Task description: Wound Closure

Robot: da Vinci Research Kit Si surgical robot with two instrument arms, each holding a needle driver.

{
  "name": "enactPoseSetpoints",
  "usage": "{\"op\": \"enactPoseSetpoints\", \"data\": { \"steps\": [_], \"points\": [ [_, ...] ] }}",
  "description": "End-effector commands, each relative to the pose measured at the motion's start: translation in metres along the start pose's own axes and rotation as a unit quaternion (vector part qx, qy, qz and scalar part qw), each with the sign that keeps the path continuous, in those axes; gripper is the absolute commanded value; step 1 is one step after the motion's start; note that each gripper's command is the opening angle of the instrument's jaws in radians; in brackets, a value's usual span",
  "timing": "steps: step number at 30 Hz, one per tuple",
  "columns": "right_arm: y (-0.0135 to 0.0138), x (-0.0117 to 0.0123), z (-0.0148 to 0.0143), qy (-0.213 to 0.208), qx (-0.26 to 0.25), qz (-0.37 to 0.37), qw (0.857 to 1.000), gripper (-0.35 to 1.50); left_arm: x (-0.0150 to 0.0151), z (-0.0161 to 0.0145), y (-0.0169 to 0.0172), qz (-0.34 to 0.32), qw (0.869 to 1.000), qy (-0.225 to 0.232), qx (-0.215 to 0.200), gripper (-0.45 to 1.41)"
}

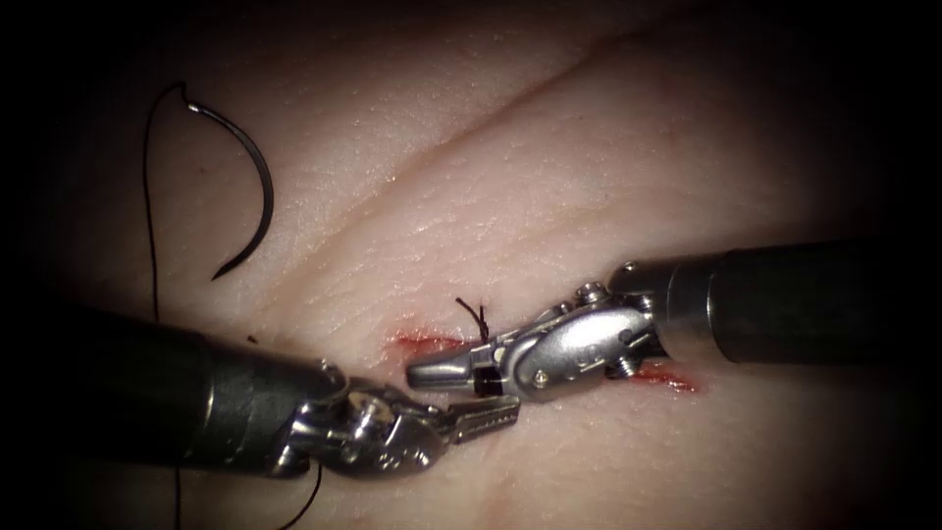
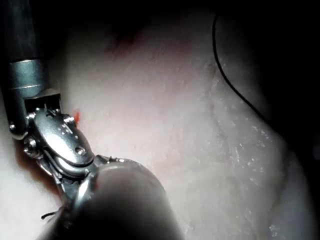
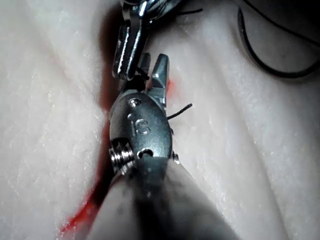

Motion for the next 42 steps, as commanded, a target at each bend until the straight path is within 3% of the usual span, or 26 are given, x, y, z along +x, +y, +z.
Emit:
{"op": "enactPoseSetpoints", "data": {
  "steps": [1,8,15,22,26,28,34,38,39,41,42],
  "points": [
    [-0.0004,-0.0001,-0.0002,-0.002,-0.007,0.011,1.000,1.13,-0.0001,-0.0001,0.0006,-0.002,1.000,-0.003,0.006,-0.45],
    [0.0004,0.0009,-0.0037,-0.010,-0.029,0.027,0.999,1.21,-0.0029,-0.0075,0.0026,-0.016,0.998,-0.023,0.048,-0.45],
    [0.0003,0.0010,-0.0068,-0.010,-0.051,0.034,0.998,1.08,-0.0075,-0.0150,0.0025,-0.050,0.991,-0.029,0.119,-0.45],
    [-0.0003,0.0009,-0.0090,-0.025,-0.058,0.043,0.997,0.96,-0.0109,-0.0200,0.0034,-0.086,0.983,-0.042,0.154,-0.45],
    [-0.0003,0.0007,-0.0104,-0.019,-0.065,0.054,0.996,0.81,-0.0130,-0.0213,0.0046,-0.104,0.980,-0.045,0.167,-0.45],
    [-0.0002,0.0007,-0.0109,-0.018,-0.070,0.063,0.995,0.76,-0.0144,-0.0211,0.0053,-0.103,0.977,-0.066,0.174,-0.45],
    [0.0001,0.0008,-0.0116,-0.019,-0.070,0.071,0.995,0.69,-0.0184,-0.0202,0.0077,-0.121,0.972,-0.079,0.186,-0.45],
    [0.0000,0.0009,-0.0118,-0.019,-0.069,0.080,0.994,0.68,-0.0206,-0.0197,0.0090,-0.171,0.964,-0.072,0.190,-0.45],
    [-0.0001,0.0009,-0.0118,-0.020,-0.069,0.083,0.994,0.66,-0.0210,-0.0196,0.0093,-0.189,0.961,-0.070,0.191,-0.42],
    [-0.0002,0.0011,-0.0118,-0.021,-0.069,0.084,0.994,0.64,-0.0218,-0.0193,0.0098,-0.235,0.953,-0.050,0.186,-0.03],
    [-0.0002,0.0011,-0.0118,-0.023,-0.071,0.084,0.994,0.61,-0.0221,-0.0192,0.0099,-0.255,0.948,-0.041,0.185,0.04]
  ]
}}
